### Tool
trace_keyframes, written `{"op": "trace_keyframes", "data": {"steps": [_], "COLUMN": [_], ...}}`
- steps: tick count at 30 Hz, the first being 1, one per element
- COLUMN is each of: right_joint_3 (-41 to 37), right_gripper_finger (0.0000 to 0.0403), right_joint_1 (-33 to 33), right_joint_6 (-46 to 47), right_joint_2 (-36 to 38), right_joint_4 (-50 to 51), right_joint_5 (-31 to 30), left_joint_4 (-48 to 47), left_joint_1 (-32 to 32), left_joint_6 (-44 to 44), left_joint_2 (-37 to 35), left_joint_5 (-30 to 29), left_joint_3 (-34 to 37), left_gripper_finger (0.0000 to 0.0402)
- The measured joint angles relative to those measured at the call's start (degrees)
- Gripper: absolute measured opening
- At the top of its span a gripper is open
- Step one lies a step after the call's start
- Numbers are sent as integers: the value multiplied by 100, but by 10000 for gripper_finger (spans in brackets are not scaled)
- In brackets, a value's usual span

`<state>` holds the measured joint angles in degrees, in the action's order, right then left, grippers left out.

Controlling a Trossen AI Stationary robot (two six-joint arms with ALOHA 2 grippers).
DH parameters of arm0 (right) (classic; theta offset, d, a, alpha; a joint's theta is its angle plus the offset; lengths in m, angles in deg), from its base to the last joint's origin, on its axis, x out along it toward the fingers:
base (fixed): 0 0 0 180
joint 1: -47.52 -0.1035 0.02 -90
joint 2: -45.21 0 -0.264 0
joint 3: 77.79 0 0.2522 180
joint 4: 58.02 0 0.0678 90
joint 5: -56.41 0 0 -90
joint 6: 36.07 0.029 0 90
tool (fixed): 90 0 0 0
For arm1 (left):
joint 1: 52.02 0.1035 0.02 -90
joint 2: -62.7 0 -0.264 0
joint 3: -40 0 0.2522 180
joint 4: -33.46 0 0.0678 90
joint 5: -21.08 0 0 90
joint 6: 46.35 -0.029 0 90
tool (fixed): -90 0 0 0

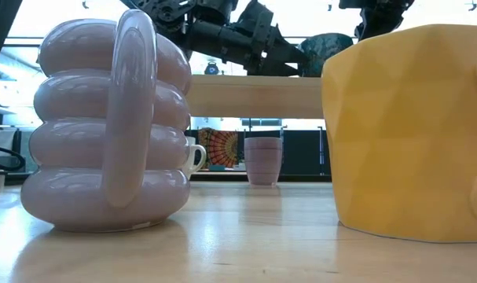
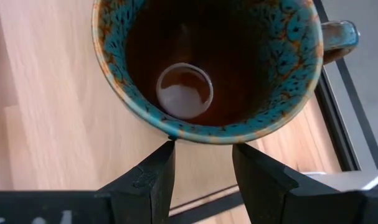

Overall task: Place coffee mugs
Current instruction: Put the blue-brown mug on the shelf

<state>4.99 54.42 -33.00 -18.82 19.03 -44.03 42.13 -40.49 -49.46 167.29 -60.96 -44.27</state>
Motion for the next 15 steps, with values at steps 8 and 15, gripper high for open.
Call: {"op": "trace_keyframes", "data": {"steps": [8, 15], "right_joint_3": [0, 0], "right_gripper_finger": [167, 167], "right_joint_1": [1, 0], "right_joint_6": [80, 129], "right_joint_2": [15, 141], "right_joint_4": [274, 299], "right_joint_5": [-80, -155], "left_joint_4": [-50, -11], "left_joint_1": [4, 17], "left_joint_6": [-15, -15], "left_joint_2": [246, 246], "left_joint_5": [81, 109], "left_joint_3": [-322, -333], "left_gripper_finger": [304, 304]}}
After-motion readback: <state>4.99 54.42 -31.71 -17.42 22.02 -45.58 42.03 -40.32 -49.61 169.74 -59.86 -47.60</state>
